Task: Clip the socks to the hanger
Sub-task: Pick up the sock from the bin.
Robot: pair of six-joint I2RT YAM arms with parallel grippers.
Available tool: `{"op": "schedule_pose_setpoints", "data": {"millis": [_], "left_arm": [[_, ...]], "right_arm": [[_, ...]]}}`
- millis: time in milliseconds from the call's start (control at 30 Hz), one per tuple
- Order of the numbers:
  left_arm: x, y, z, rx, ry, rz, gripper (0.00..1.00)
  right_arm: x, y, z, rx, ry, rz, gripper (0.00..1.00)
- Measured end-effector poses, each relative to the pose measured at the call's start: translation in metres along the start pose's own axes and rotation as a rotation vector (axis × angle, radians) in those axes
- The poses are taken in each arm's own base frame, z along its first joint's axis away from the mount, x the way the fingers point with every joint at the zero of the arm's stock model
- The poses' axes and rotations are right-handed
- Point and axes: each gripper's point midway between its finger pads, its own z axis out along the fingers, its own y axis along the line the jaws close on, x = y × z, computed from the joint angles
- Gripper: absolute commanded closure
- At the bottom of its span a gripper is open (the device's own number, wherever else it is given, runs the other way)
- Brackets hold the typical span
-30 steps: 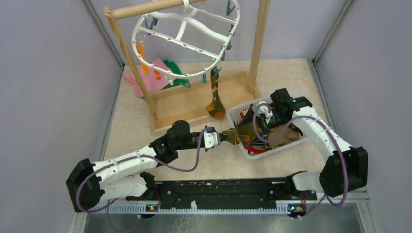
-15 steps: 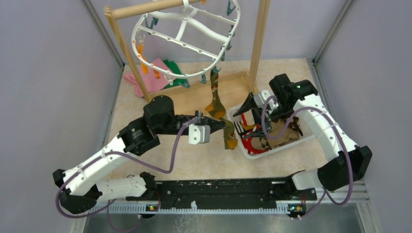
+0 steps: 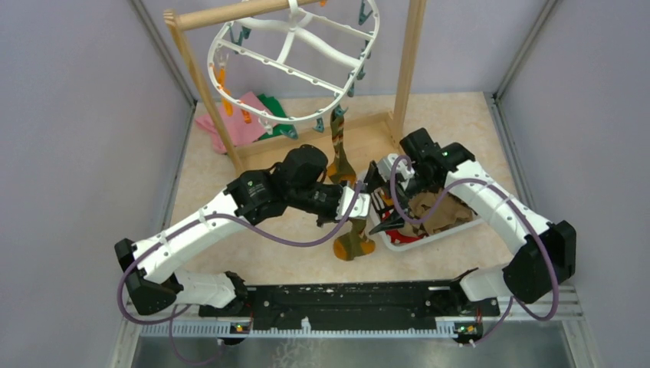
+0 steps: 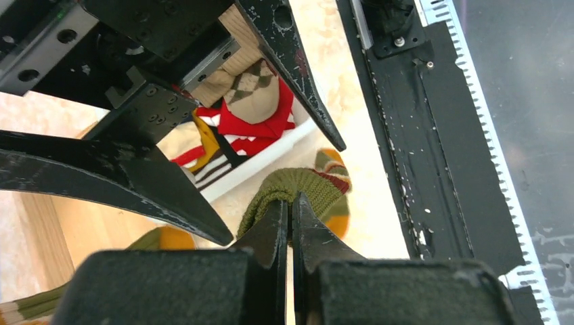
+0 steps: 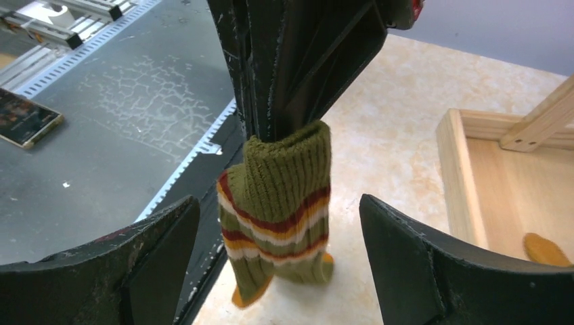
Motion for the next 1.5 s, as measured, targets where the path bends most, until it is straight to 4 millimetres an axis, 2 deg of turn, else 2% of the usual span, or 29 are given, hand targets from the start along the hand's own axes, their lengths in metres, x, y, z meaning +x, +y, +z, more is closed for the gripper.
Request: {"op": "schedule_pose_setpoints", "data": {"millis": [100,367,500,600,800,967,1067,1333,1500], "left_arm": [[0.005,-0.005,0.0,0.026,0.021,-0.015,1.0],[-0.03,-0.012,-0.015,0.08,-0.051,0.033,1.0],[-0.029,-0.014,-0.016,0.09,-0.05,0.03,1.0],[-0.023,-0.013,-0.014,0.081,-0.035,0.024,1.0],[0.013,-0.022,-0.006,0.061,0.037,-0.032,1.0],[0.031,-0.024,-0.006,0.021,0.061,-0.069,1.0],[0.039,-0.022,-0.006,-0.017,0.067,-0.085,1.0],[0.047,-0.008,-0.011,-0.144,0.053,-0.095,1.0],[0.047,0.003,-0.011,-0.207,0.043,-0.099,1.0]], "right_arm": [[0.006,0.006,0.007,-0.03,-0.023,0.018,0.13],[0.016,0.02,0.027,-0.127,-0.064,0.027,0.13],[0.015,0.026,0.03,-0.154,-0.075,0.022,0.16],[0.009,0.029,0.029,-0.161,-0.077,-0.001,0.19],[0.001,0.033,0.027,-0.155,-0.076,-0.027,0.32],[-0.007,0.029,0.02,-0.114,-0.071,-0.04,0.37],[-0.007,0.024,0.016,-0.088,-0.07,-0.031,0.44],[0.002,0.014,0.015,-0.063,-0.051,0.005,0.6],[0.003,0.01,0.015,-0.056,-0.046,0.011,0.77]]}}
